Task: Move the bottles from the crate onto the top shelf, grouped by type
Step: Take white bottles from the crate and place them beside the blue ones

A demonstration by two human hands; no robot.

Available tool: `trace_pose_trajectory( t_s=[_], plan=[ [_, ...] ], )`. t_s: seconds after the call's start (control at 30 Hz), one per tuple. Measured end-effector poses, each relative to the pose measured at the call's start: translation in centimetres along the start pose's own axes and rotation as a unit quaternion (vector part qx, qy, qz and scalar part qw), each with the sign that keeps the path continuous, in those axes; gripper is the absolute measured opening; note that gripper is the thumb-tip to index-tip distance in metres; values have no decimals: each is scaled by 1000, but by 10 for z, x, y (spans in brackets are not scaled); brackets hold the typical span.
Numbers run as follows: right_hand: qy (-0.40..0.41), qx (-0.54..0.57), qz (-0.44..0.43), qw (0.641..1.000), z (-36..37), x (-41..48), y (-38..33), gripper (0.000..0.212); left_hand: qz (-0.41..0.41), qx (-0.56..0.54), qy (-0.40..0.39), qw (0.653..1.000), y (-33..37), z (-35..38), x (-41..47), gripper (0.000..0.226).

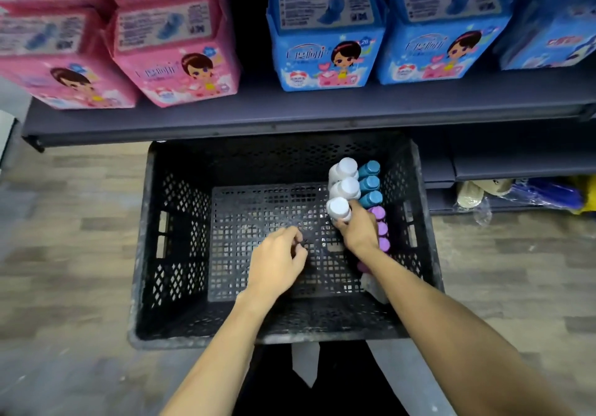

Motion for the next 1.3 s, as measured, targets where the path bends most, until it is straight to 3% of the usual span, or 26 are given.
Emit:
trace_pose_trajectory(
  t_s=[0.2,0.5,0.77,1.0,1.3],
  plan=[
    [0,-24,-86,996,-17,-12,-11,47,6,-3,16,1000,2,-9,-1,9],
    [2,-92,-115,989,-41,-34,-42,44,44,-17,32,998,24,-30,2,9],
    [13,-10,-201,979,-107,-60,-107,41,45,-11,82,996,38,-87,19,5],
    [87,-35,-290,952,-189,-87,-190,39,116,-14,145,982,74,-173,41,7],
    [147,-35,-365,919,-267,-130,-262,40,238,13,240,941,136,-276,32,5]
  ],
)
Point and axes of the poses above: each hand's wrist, its own x-axis towards the middle knuckle, its own z-axis out of the palm, y = z × x, the point moved 2 cm from there along x, towards the middle knuckle, and after that the axes turned 1 degree about -x, right-handed, at the moved point
